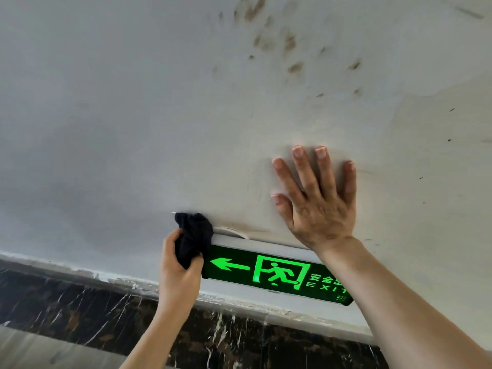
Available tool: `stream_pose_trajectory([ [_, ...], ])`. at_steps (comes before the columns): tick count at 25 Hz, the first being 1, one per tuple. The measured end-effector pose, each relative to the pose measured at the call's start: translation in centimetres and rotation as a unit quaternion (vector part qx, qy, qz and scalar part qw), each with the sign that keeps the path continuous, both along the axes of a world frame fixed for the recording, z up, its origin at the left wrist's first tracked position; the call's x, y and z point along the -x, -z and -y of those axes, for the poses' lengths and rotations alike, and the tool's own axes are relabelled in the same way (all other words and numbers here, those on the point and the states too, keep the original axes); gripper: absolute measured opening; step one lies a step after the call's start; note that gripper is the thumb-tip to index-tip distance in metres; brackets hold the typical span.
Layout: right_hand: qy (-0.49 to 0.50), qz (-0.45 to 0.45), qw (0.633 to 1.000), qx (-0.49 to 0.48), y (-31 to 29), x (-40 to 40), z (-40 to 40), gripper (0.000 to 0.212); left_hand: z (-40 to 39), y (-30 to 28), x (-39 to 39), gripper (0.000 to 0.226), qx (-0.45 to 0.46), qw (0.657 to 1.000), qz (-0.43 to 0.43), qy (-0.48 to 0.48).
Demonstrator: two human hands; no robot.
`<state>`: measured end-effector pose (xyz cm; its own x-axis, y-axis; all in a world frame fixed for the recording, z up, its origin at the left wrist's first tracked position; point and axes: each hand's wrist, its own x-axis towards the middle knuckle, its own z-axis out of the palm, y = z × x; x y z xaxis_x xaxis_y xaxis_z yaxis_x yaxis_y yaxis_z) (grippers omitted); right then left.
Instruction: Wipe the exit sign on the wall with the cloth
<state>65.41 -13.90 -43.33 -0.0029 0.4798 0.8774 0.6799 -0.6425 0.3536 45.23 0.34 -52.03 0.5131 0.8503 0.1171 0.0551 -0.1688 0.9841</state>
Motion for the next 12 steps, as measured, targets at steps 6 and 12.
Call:
stream_pose_trajectory([
  [6,-0.001,0.009,1.000,-0.009,0.2,-0.2,0.0,0.066,-1.3,2.0,-0.6,0.070,0.169,0.983,0.069,-0.009],
  [12,0.007,0.006,1.000,0.006,0.2,-0.1,0.0,0.068,-1.7,6.4,-0.3,0.056,0.299,0.953,0.025,-0.038],
])
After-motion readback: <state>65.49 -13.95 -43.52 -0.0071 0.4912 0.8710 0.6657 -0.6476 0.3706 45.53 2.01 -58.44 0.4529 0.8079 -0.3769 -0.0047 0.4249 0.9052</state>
